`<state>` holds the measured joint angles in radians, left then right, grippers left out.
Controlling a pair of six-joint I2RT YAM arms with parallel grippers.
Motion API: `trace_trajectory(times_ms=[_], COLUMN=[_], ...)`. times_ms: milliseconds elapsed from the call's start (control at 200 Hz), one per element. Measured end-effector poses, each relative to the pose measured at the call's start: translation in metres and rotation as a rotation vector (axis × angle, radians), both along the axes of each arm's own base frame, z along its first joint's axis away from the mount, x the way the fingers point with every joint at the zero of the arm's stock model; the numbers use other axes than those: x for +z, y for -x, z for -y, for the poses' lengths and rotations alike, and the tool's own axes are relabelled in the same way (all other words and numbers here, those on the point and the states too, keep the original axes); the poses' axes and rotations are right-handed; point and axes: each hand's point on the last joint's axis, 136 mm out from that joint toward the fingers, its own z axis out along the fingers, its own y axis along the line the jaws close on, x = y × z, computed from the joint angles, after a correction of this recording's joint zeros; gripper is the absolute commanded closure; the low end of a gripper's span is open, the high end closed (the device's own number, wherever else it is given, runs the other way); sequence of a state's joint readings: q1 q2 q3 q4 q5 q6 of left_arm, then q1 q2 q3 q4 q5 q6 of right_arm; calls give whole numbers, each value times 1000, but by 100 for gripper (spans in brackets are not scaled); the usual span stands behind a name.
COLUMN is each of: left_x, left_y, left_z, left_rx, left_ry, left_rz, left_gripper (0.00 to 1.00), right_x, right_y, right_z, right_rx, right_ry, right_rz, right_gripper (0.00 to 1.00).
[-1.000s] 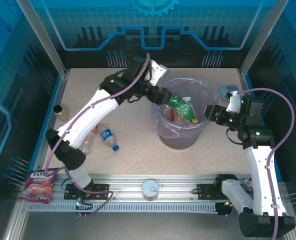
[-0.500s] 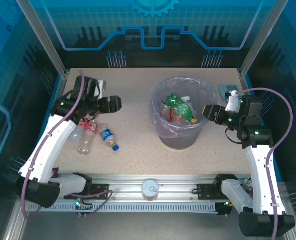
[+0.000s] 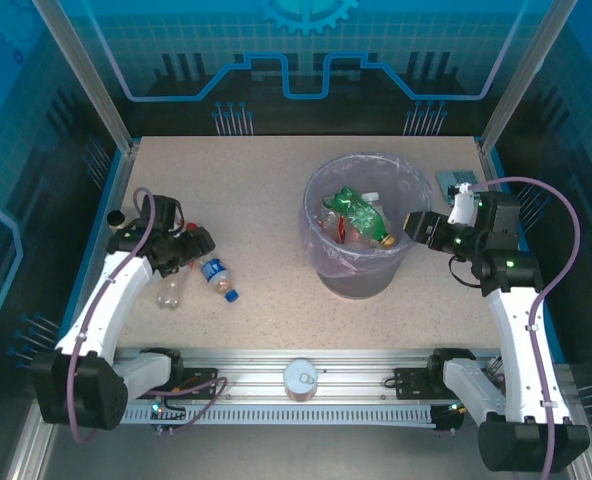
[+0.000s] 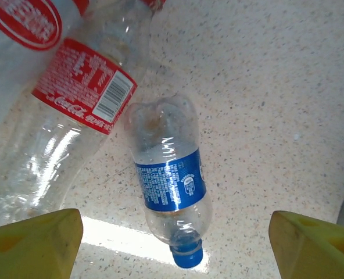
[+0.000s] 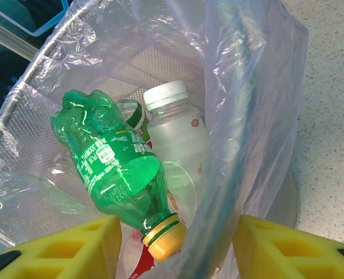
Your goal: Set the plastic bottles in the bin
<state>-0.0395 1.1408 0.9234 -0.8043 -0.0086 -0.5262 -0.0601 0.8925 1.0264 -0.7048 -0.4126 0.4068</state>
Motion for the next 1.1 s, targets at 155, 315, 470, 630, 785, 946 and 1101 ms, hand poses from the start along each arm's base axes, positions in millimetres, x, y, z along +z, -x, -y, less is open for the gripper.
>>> trace_trajectory(times_ms=[155, 315, 470, 630, 785, 946, 1101], left_x=[-25, -56, -82, -94, -106, -110, -109], left_y=[0, 4, 4, -7, -12, -12, -12], left_z=[16, 14, 16, 25, 31, 39, 45], left_rx=[8, 67, 97, 99, 100, 91, 75], left_ry=[14, 11, 14, 26, 33, 40, 42], left_rz=[-43, -84, -130, -124, -132, -133, -131], left_gripper=[16, 19, 19, 20, 26, 34, 37], right_x=[0, -1, -1, -1, -1, -1, 0], right_y=[0, -1, -1, -1, 0, 0, 0], right_z=[0, 0, 0, 0, 0, 0, 0], right_rx=[0, 1, 2, 2, 4, 3, 4], right_ry=[0, 1, 3, 3, 5, 6, 5], right_rz=[-2, -3, -2, -3, -2, -2, 1], right_gripper=[46, 46, 46, 46, 46, 46, 46])
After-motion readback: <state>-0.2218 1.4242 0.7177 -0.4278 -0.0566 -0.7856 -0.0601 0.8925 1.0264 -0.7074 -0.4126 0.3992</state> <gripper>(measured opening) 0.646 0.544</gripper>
